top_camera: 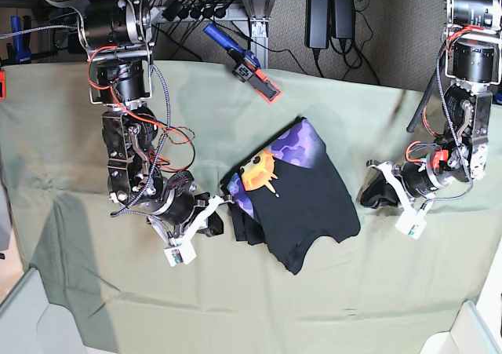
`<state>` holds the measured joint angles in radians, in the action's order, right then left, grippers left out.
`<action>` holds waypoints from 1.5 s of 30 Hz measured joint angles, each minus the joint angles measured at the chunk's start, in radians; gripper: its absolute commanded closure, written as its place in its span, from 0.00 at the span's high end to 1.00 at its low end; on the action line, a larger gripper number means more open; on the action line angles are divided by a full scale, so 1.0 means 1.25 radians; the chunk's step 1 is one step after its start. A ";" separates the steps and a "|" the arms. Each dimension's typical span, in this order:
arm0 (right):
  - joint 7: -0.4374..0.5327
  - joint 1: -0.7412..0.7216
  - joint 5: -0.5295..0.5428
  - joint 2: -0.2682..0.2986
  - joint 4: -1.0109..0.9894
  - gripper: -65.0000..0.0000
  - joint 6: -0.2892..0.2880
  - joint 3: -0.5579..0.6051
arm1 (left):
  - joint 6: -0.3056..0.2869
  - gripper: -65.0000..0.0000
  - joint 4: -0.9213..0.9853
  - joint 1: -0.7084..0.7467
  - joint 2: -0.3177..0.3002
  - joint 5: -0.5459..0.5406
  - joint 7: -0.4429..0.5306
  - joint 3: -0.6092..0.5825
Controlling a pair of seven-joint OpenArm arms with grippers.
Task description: Fold the T-shirt properly
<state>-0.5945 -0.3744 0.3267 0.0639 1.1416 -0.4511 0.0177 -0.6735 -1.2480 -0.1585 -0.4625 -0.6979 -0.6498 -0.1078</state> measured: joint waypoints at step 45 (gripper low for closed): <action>-0.149 0.265 0.171 -0.054 0.299 0.00 0.000 0.084 | -0.001 0.03 0.028 -0.046 0.104 0.156 0.095 -0.086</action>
<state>-0.7803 -0.0433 0.5407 -0.0036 1.5158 -0.4515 0.1230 -0.6750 -1.2129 -0.2161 -0.3328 -0.5030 -0.5308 -0.2153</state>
